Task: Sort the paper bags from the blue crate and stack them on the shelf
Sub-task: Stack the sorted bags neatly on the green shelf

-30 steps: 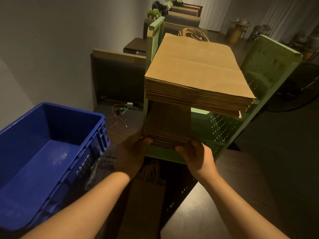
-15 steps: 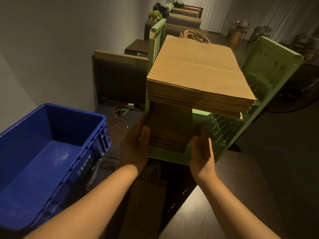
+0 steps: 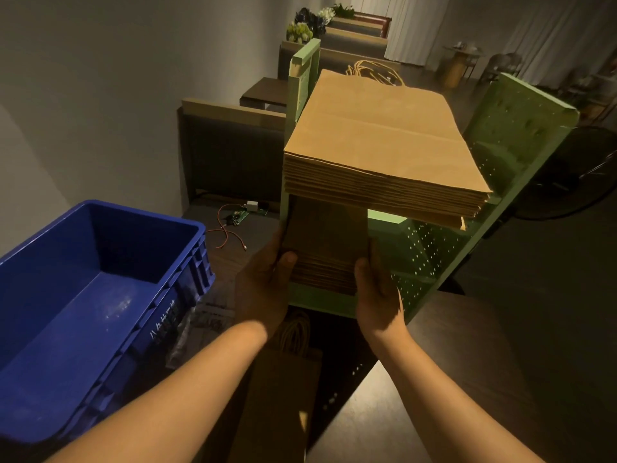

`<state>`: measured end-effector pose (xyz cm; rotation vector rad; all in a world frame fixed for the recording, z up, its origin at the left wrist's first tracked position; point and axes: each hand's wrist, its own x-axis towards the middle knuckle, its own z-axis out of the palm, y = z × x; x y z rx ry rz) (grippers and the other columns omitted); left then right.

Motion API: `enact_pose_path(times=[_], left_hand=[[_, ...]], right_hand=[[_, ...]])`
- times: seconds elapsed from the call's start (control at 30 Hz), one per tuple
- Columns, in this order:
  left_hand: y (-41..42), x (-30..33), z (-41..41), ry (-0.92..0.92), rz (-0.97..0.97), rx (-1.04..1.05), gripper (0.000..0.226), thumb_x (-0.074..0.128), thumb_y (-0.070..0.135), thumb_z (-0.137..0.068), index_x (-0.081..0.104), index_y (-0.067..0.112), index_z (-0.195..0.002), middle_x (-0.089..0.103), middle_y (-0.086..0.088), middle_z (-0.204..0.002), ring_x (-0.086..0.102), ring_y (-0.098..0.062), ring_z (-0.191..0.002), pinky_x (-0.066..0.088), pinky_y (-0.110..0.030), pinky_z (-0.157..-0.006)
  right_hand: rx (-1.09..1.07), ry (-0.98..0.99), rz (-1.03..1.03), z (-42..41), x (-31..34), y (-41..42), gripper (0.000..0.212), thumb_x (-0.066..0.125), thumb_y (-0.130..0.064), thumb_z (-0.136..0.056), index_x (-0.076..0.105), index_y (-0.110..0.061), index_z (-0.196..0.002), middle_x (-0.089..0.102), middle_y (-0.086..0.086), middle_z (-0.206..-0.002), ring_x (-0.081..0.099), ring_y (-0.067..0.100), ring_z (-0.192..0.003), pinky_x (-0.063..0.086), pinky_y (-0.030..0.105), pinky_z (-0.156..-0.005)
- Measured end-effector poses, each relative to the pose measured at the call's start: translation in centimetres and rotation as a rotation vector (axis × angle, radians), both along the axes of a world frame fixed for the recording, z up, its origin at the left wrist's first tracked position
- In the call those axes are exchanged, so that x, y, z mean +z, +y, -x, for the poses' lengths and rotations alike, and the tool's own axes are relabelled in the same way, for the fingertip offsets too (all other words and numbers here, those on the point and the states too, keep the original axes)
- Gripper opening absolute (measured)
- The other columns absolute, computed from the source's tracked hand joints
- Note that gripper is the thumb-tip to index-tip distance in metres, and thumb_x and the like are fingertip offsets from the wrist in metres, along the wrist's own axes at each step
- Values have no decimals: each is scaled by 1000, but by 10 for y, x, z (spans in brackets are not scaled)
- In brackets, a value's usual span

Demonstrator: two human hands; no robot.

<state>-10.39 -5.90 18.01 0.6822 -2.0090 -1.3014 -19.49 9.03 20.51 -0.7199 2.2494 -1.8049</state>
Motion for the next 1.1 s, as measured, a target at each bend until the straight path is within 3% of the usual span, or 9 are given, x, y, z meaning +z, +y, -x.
enact_pose_path(times=[0.23, 0.4, 0.47, 0.57, 0.7, 0.8, 0.87, 0.93, 1.1], left_hand=[[-4, -11, -2, -78, 18, 5, 35, 46, 38, -108, 50, 49, -141, 65, 17, -109, 63, -6, -104, 41, -8, -80], [-3, -5, -7, -45, -37, -40, 34, 40, 59, -104, 36, 65, -137, 59, 29, -114, 53, 14, -105, 40, -13, -85], [0, -8, -12, 16, -151, -11, 36, 39, 62, -99, 36, 62, -135, 55, 30, -126, 50, 16, -113, 40, -13, -93], [1, -24, -23, 104, -319, 56, 59, 39, 73, -94, 47, 44, -145, 57, 14, -144, 56, -8, -129, 46, -30, -104], [-9, -71, -49, -72, -412, 80, 36, 44, 67, -94, 58, 51, -122, 62, 13, -135, 59, -10, -125, 49, -47, -106], [-10, -103, -66, -235, -388, 86, 41, 47, 55, -92, 64, 39, -126, 64, -2, -138, 59, -25, -131, 41, -28, -112], [-7, -132, -71, -432, -374, 129, 45, 46, 44, -105, 65, 17, -136, 62, -12, -139, 55, -35, -132, 35, -23, -109], [0, -154, -76, -494, -506, 133, 47, 46, 47, -106, 53, 27, -147, 53, -9, -151, 49, -33, -139, 32, -38, -117], [19, -187, -86, -594, -483, 20, 60, 49, 37, -108, 30, 21, -162, 29, -4, -167, 25, -28, -155, 17, -43, -128]], right_hand=[[33, -31, -42, 0, -7, 2, 66, 42, -50, -102, 25, -24, -160, 42, -17, -146, 37, 0, -133, 27, -12, -84], [46, -5, 2, -4, -6, 6, 36, 42, -39, -106, 38, -48, -140, 48, -33, -129, 43, -32, -111, 32, -8, -86], [18, -14, 39, -6, -10, 10, 30, 45, -42, -101, 51, -61, -124, 60, -34, -121, 54, -18, -114, 40, 4, -94], [-43, -5, 36, -8, -26, 20, 17, 51, -38, -99, 65, -44, -108, 67, -21, -93, 61, 2, -90, 47, 28, -81], [-119, -77, -133, -20, -51, 35, 41, 46, -41, -104, 55, -18, -136, 69, -17, -104, 63, 2, -97, 49, 38, -89], [-151, -268, -198, -34, -72, 46, 37, 49, -34, -104, 66, 0, -105, 62, 7, -79, 60, 15, -72, 52, 35, -69], [-156, -345, -246, -46, -87, 53, 18, 54, -22, -103, 60, -13, -88, 59, 0, -77, 56, 11, -69, 49, 26, -63], [-126, -425, -353, -56, -110, 60, 19, 54, -15, -103, 54, -28, -90, 59, -6, -84, 56, 5, -74, 52, 27, -67], [-90, -731, -536, -74, -171, 74, 17, 53, -30, -104, 52, -19, -118, 64, -1, -107, 63, 16, -97, 50, 26, -74]])
